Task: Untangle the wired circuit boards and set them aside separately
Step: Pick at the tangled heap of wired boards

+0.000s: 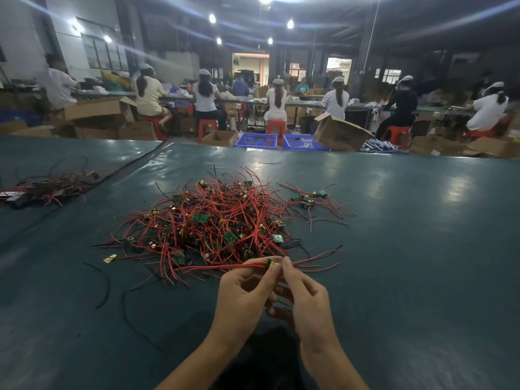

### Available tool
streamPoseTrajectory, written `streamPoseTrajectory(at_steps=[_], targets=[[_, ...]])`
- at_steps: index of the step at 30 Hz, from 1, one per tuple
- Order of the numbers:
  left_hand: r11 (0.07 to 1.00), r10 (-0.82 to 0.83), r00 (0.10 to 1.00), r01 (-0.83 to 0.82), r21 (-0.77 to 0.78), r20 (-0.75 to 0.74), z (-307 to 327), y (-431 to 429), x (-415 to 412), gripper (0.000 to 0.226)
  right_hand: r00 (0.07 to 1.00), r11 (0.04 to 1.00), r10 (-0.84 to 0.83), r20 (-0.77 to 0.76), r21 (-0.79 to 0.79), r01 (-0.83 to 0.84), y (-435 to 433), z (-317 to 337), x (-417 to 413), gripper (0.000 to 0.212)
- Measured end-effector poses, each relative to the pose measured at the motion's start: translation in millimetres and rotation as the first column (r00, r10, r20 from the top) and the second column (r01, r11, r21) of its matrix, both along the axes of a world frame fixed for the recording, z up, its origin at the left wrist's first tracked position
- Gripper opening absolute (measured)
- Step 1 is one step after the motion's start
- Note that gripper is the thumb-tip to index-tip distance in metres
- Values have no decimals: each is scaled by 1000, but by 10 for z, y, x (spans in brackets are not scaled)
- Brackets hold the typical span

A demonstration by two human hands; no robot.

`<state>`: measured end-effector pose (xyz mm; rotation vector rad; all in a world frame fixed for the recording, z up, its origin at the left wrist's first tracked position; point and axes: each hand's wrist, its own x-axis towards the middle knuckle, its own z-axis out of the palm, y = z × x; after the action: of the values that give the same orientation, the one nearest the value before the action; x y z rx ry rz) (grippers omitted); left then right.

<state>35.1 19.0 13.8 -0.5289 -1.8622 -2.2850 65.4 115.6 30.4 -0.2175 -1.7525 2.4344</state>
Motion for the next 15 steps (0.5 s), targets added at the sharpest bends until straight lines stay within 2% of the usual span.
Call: streamPoseTrajectory(at_steps=[3,6,10,13,15], targets=[[1000,13,999,-13,-9,-30,-14,9,-8,16,999,999,-37,-12,14,37,27,12,8,31],[990,91,992,-100,-104,-88,-55,-9,-27,21,999,1000,-27,43,10,27,32,8,8,33],[947,136,953,-205,-246,-271,-82,-45,-56,25,987,996,12,163,-89,3,58,-15,-27,28],[921,91,924,-219,-321,-371,-103,-56,-59,36,982,987,1,191,-158,30,111,-34,-48,17],[900,5,921,-174,-399,-390,-105,-77,-61,49,980,980,-44,192,-184,80,137,-32,-58,15]])
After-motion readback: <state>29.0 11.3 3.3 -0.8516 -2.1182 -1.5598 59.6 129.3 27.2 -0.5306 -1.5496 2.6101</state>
